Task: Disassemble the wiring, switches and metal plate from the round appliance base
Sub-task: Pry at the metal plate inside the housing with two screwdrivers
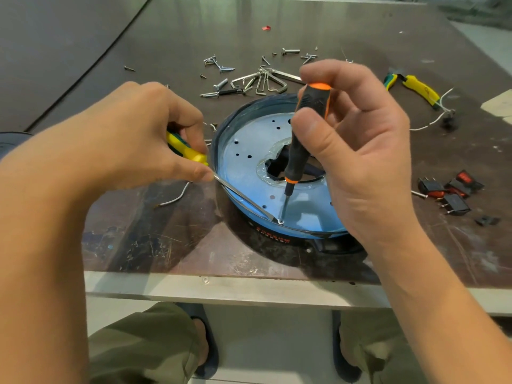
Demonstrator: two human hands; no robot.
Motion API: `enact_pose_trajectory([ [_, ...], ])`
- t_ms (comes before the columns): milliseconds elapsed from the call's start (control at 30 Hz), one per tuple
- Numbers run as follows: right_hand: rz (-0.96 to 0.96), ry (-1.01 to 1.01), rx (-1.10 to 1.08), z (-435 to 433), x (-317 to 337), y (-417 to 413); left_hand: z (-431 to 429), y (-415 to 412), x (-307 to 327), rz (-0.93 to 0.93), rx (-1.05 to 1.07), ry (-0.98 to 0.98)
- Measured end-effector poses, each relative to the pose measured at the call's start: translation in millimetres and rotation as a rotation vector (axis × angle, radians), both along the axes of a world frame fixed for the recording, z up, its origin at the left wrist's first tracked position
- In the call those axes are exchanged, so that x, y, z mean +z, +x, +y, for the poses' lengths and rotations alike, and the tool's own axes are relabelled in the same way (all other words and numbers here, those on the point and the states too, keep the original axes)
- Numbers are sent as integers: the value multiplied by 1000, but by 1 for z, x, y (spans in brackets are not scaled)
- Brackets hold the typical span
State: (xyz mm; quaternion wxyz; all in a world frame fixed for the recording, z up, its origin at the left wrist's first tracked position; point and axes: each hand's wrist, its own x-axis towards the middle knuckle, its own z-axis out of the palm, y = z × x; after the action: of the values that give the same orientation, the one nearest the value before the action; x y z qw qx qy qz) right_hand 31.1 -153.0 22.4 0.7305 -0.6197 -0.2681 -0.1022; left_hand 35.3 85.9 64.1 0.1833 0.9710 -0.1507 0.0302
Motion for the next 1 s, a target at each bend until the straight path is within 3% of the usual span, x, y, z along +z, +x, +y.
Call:
enact_pose_trajectory([
  [233, 141, 135, 41, -6, 0, 2, -3, -1, 2, 36, 14, -20],
  [433, -22, 9, -47, 0, 0, 1, -3, -1, 2, 36, 13, -15],
  [667, 130, 68, -3, -2, 0, 2, -3, -1, 1, 17, 1, -2],
  [867, 16, 31, -24, -1, 0, 0, -1, 0, -1, 13, -8, -13],
  [1000, 135, 71, 5, -2, 1, 1, -1, 0, -1, 11, -5, -17],
])
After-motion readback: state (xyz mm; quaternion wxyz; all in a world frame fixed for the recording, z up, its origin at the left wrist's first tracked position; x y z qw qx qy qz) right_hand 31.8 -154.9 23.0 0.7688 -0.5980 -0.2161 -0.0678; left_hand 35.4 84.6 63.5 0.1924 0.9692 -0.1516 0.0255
